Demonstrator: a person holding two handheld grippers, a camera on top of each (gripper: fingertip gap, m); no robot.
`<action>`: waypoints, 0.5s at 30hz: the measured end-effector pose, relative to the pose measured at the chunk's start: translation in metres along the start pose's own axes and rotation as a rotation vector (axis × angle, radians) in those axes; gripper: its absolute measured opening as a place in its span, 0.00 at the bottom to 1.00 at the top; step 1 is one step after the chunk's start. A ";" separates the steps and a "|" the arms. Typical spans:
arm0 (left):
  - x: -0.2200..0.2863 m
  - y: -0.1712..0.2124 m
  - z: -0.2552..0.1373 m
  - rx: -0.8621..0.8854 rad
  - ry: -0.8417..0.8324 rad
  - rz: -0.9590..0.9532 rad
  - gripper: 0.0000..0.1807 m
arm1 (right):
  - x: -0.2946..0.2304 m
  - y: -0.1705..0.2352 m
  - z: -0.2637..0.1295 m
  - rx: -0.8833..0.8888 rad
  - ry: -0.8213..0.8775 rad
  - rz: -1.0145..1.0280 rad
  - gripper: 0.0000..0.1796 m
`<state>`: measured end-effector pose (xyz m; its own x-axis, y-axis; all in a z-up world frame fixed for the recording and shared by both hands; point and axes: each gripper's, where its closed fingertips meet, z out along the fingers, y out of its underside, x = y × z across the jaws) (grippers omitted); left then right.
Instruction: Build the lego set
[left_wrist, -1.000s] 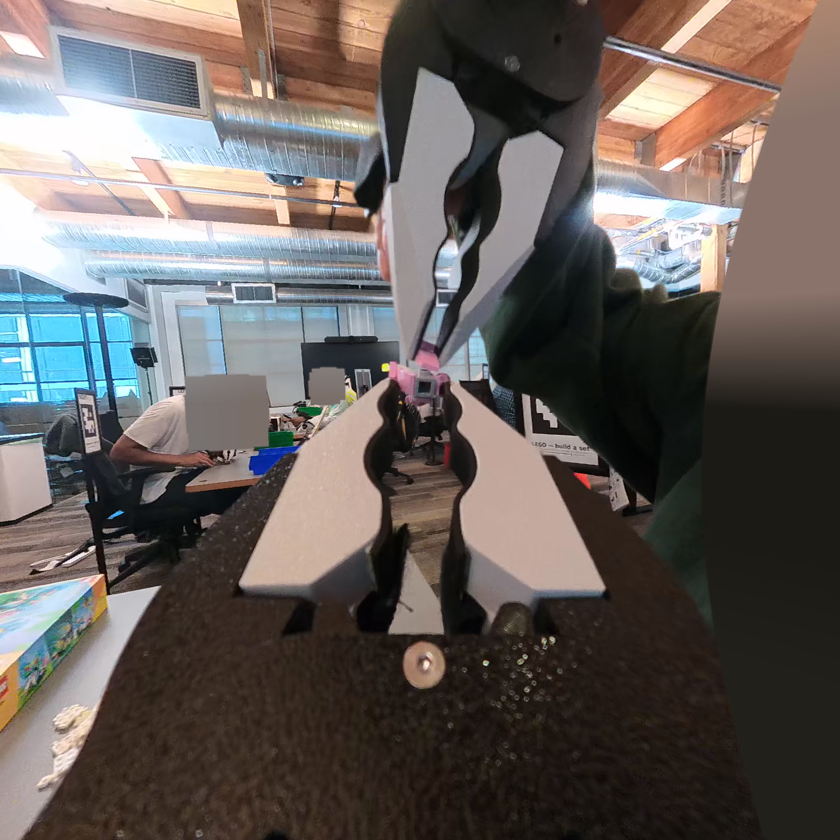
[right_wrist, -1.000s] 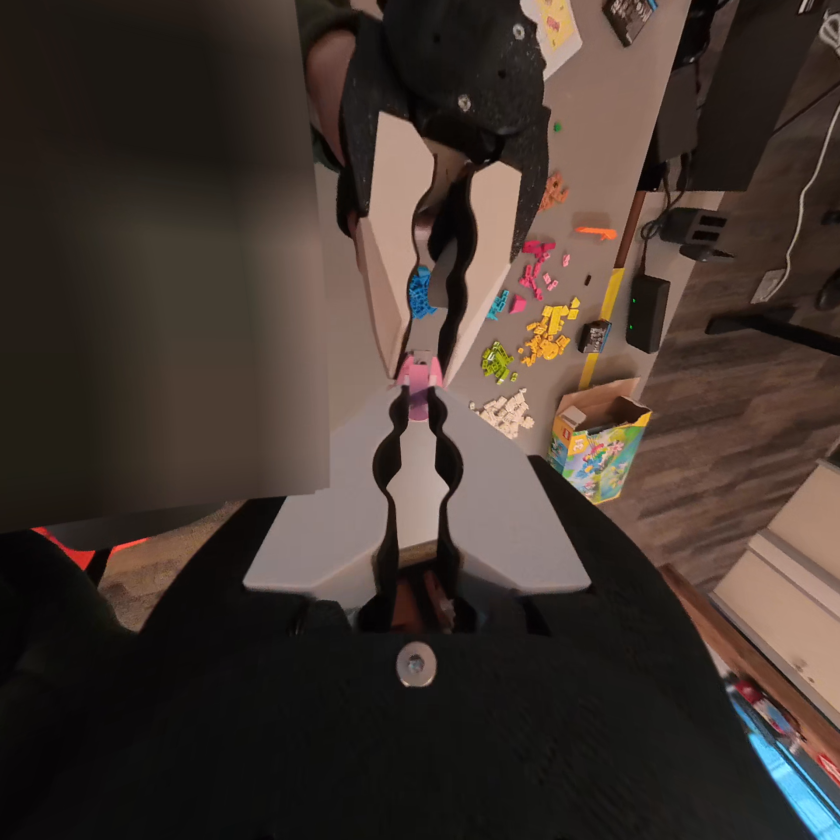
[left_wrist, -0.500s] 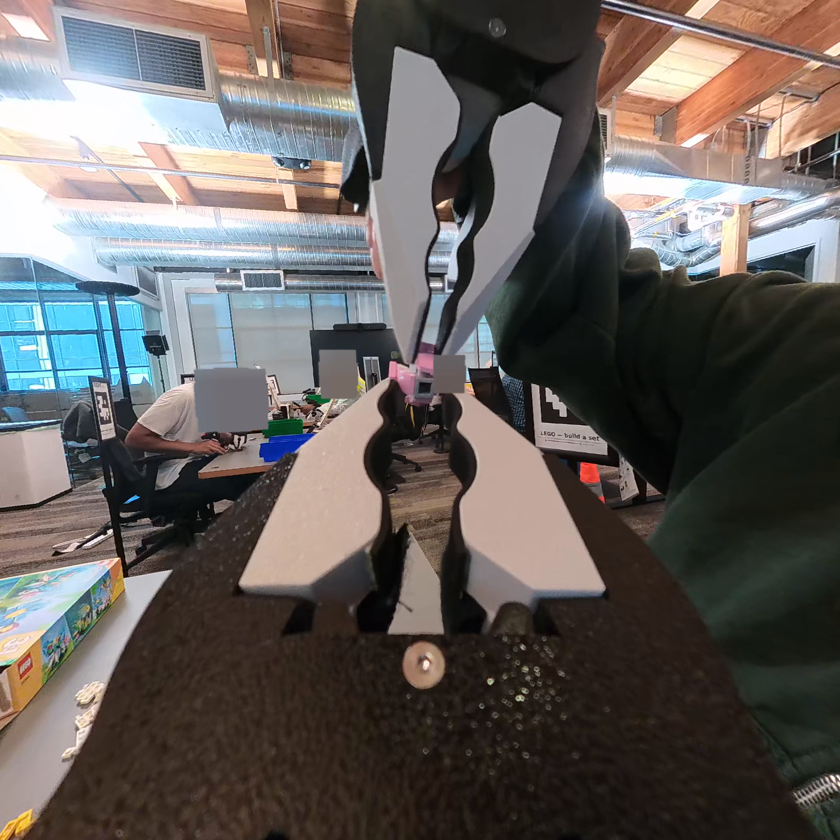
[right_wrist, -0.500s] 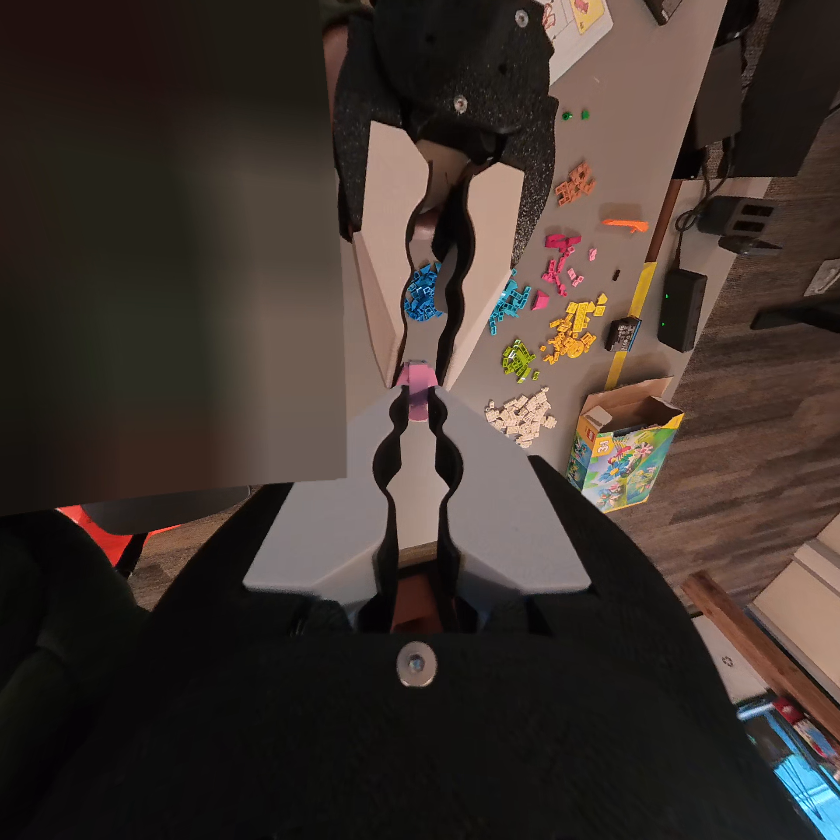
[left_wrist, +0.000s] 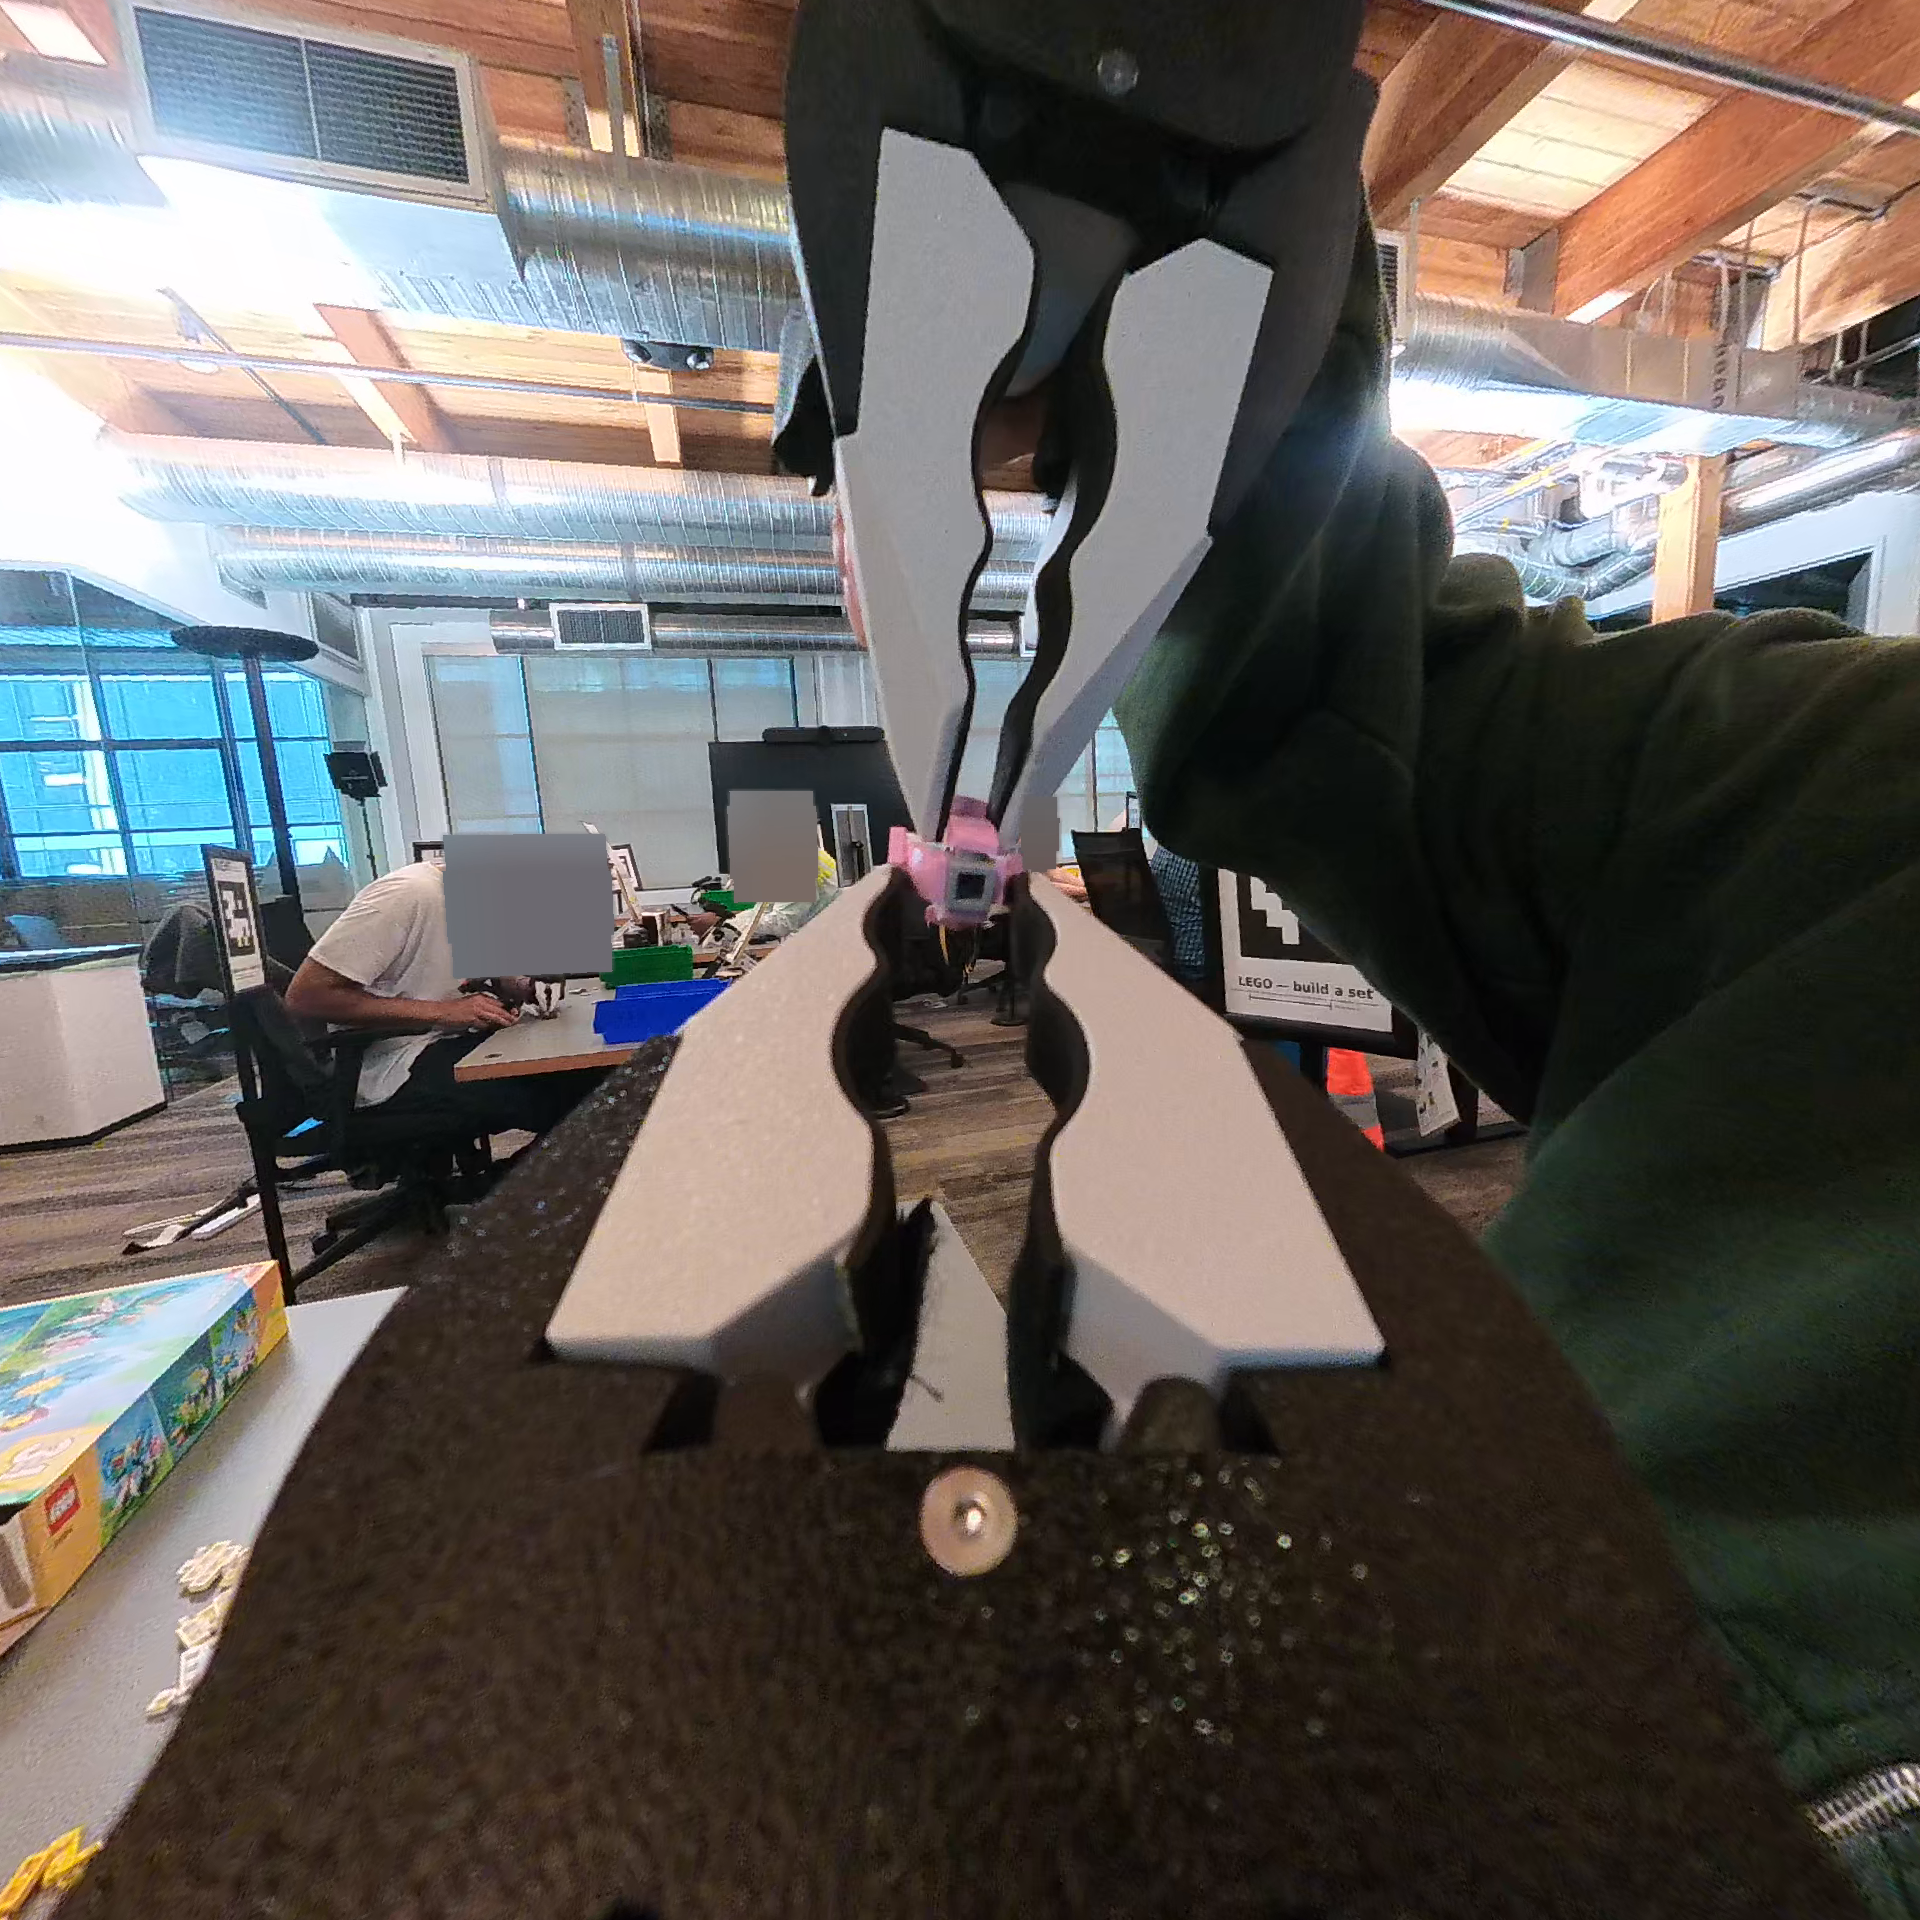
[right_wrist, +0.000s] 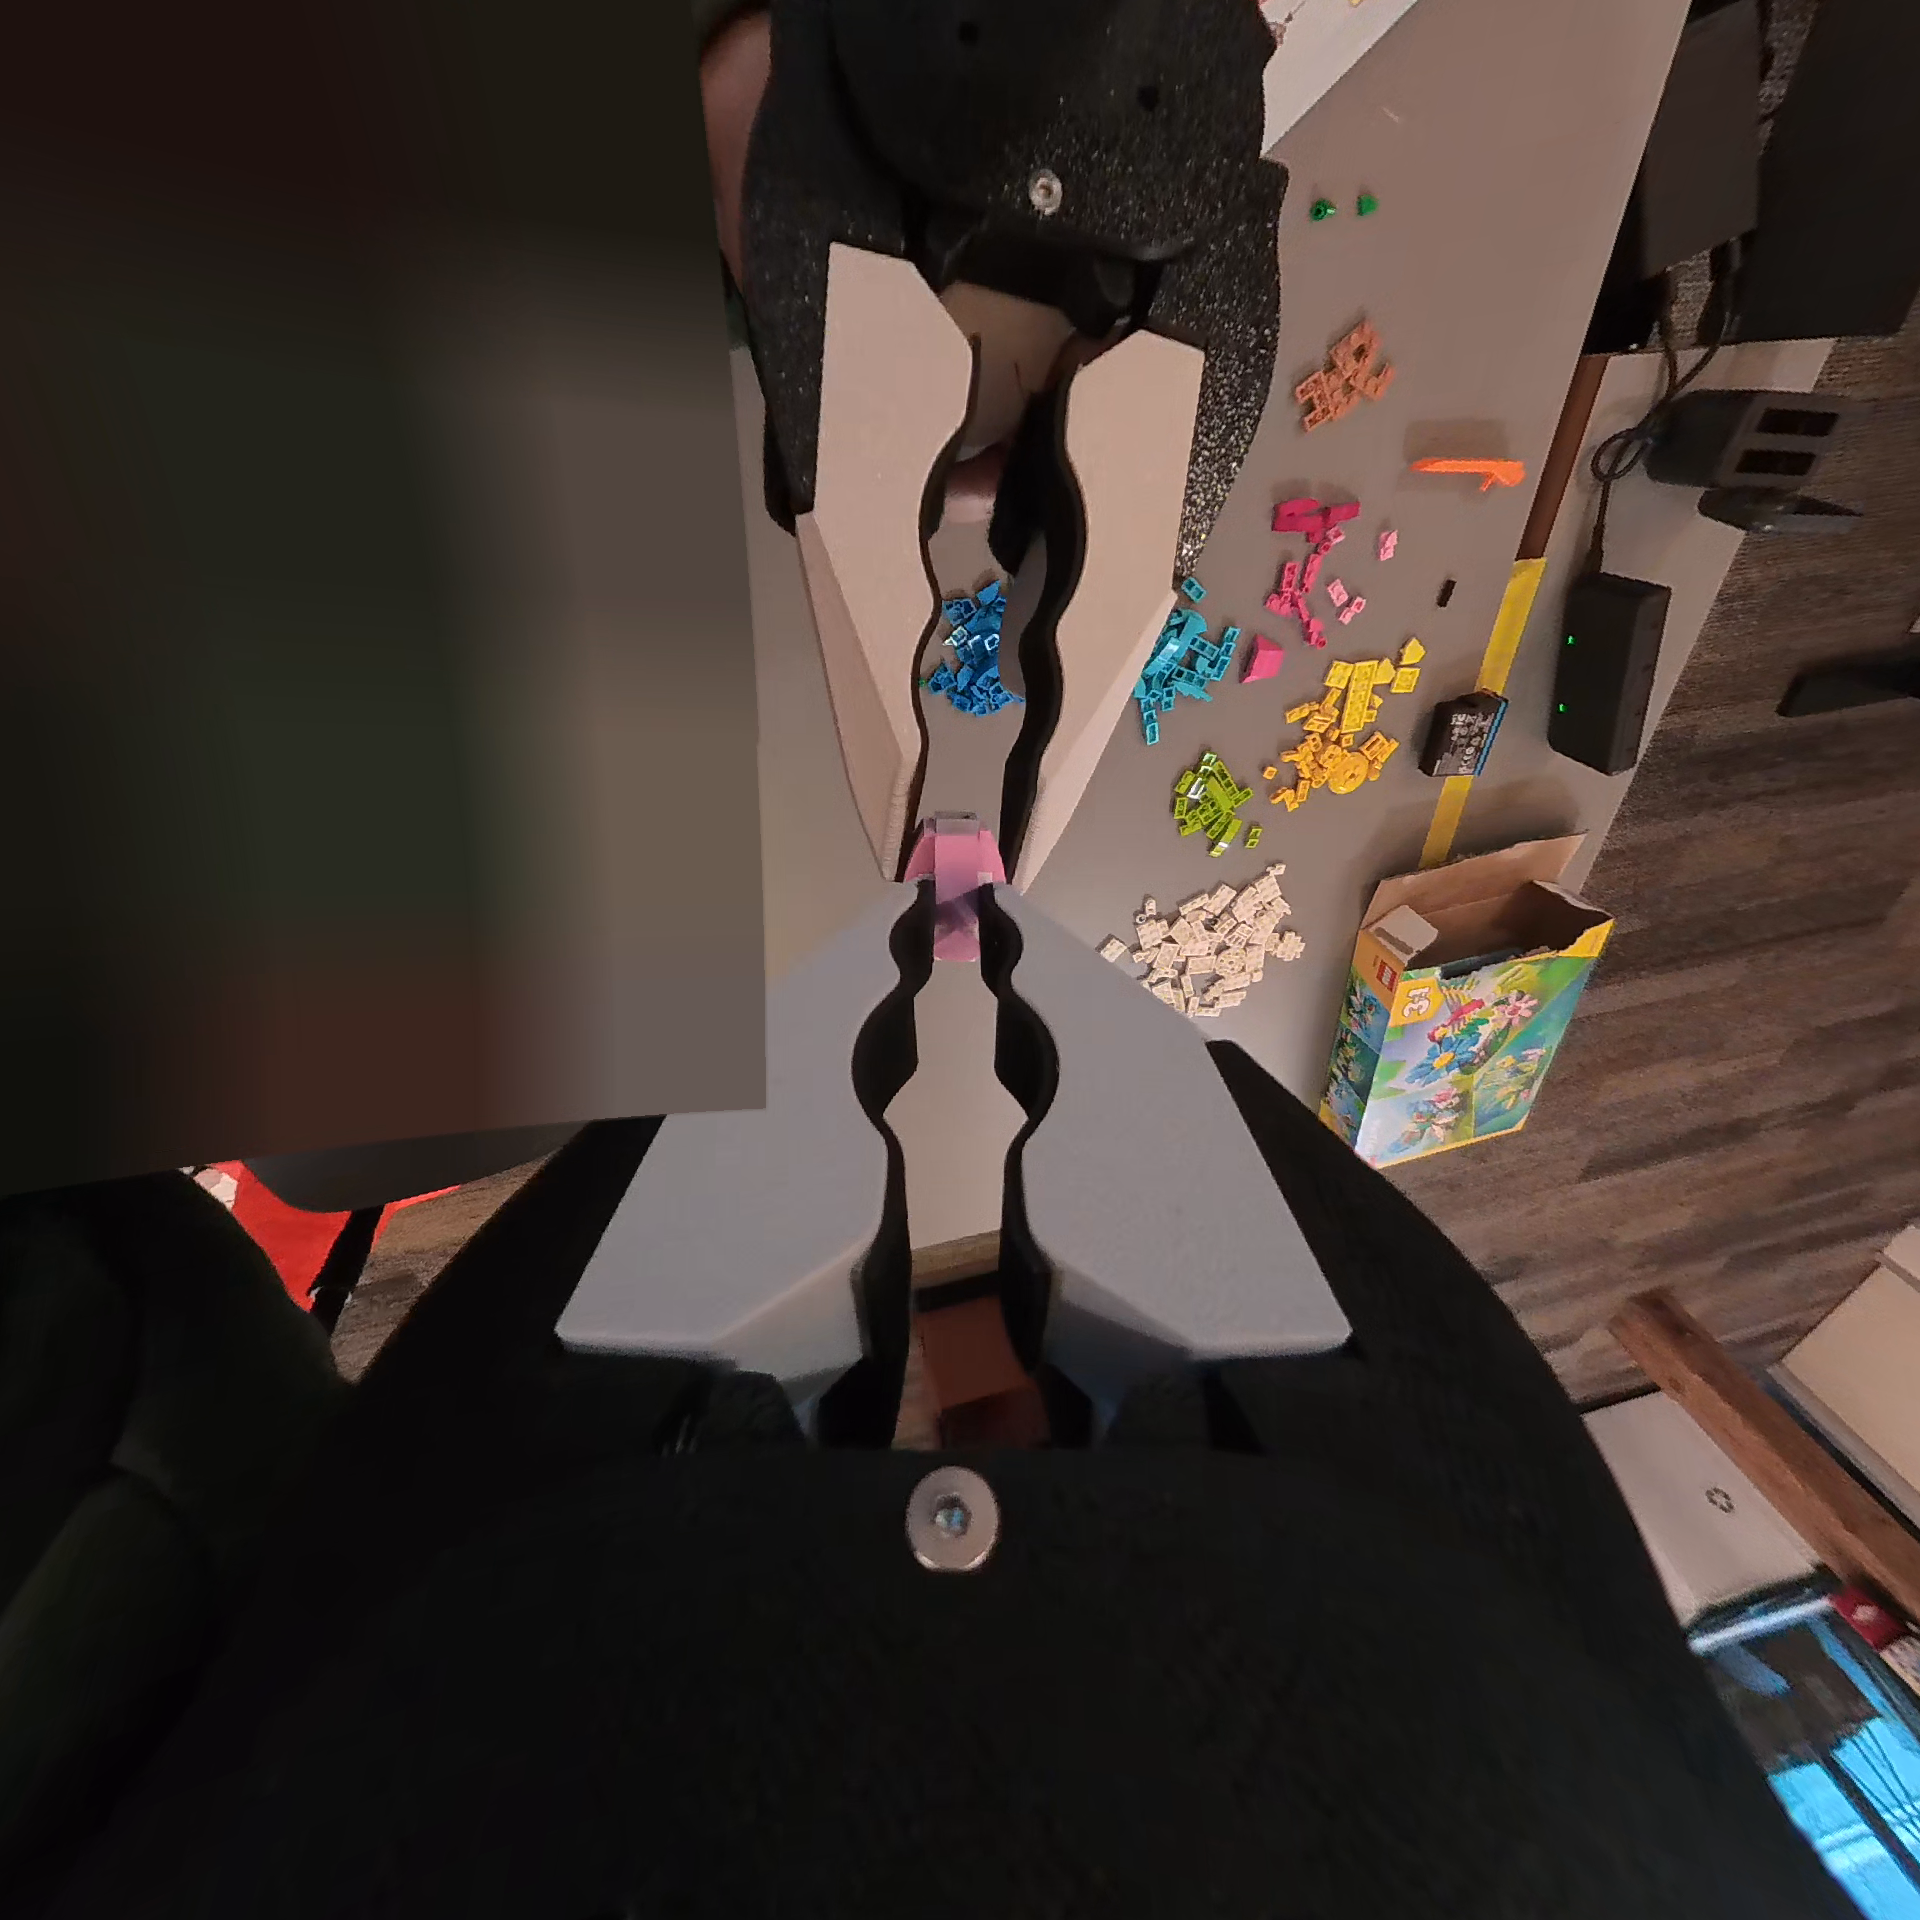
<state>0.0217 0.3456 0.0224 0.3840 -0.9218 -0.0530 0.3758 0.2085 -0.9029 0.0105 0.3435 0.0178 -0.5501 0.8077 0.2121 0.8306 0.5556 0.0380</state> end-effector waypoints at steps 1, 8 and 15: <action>0.000 0.000 0.000 0.000 -0.001 0.000 0.10 | 0.000 0.000 0.000 -0.001 -0.001 0.002 0.03; -0.001 -0.001 0.000 0.006 0.001 -0.005 0.09 | 0.001 0.001 0.000 -0.007 -0.004 0.007 0.03; 0.000 0.000 0.000 0.003 0.000 0.001 0.09 | 0.001 0.001 0.001 -0.019 -0.004 -0.003 0.03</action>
<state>0.0216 0.3460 0.0228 0.3844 -0.9216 -0.0543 0.3781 0.2109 -0.9014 0.0108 0.3447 0.0175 -0.5529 0.8068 0.2083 0.8304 0.5543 0.0570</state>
